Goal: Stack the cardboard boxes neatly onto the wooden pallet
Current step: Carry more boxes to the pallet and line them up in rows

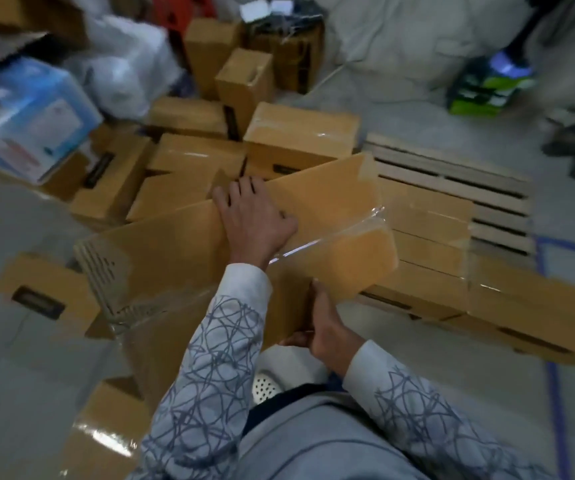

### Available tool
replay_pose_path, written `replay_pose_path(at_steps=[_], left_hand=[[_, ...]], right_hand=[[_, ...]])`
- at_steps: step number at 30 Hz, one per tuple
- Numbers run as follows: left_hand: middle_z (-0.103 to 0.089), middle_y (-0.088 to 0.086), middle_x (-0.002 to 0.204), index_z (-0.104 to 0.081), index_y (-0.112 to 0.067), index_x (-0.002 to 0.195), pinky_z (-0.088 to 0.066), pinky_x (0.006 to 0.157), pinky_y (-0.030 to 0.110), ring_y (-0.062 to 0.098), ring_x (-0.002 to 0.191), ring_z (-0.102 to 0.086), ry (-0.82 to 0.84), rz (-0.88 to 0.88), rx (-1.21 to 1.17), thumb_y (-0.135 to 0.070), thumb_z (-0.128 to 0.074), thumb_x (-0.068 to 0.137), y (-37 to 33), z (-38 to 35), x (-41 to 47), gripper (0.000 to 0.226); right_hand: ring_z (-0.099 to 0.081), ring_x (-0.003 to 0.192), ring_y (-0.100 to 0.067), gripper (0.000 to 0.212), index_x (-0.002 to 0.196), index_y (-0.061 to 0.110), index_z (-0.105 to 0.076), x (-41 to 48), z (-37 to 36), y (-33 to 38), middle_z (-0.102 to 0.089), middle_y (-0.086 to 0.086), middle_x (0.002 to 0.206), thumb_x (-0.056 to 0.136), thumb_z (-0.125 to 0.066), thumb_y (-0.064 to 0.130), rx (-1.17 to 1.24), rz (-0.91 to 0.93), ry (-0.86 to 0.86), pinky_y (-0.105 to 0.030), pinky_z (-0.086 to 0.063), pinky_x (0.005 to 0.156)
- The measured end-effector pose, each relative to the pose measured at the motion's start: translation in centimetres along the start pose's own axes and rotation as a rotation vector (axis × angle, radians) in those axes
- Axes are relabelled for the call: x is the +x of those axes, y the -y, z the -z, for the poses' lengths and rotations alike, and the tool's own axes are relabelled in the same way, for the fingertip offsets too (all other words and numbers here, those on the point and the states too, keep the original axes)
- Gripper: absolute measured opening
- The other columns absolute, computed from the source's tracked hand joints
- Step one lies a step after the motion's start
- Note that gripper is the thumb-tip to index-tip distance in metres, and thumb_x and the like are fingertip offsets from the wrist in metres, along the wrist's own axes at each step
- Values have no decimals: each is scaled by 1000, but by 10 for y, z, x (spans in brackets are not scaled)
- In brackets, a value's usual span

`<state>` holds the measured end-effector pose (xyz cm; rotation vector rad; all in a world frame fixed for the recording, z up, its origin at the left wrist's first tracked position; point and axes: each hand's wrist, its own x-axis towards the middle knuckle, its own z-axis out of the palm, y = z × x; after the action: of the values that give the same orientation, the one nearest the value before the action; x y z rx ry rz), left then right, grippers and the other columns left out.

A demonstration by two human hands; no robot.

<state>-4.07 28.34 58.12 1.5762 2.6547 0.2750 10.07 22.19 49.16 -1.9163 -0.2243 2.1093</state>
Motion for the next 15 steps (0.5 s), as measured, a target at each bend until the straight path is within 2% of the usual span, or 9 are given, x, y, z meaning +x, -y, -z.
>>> replay_pose_path(at_steps=[3,5,10,15], left_hand=[[-57,13,128,-51,-9,126,-23,115,55,33,124,-47,14,-136,12,-47,-63,74,-64,-10,-4,65],[-56,13,129,-51,-9,125,-23,114,54,34,124,-47,44,-211,24,-48,-65,74,-110,-16,-9,65],[-56,15,129,-51,-8,127,-27,112,54,35,123,-47,56,-387,70,-52,-64,76,-241,-44,-35,68],[-53,14,134,-48,-8,134,-26,114,56,34,127,-45,95,-563,80,-54,-63,79,-381,-80,-85,73]], right_hand=[[-66,104,-48,86,152,19,-36,5,48,14,-56,-17,135,89,-61,71,149,8,-29,-63,-60,56],[-60,114,-50,84,153,20,-34,8,85,27,-53,-20,140,90,-63,68,229,10,-47,-64,-60,61],[-57,110,-50,79,149,19,-37,17,200,54,-54,-20,133,90,-65,65,383,44,-64,-62,-59,55],[-55,115,-49,79,148,18,-39,28,332,71,-56,-20,132,90,-64,64,519,50,-123,-72,-56,63]])
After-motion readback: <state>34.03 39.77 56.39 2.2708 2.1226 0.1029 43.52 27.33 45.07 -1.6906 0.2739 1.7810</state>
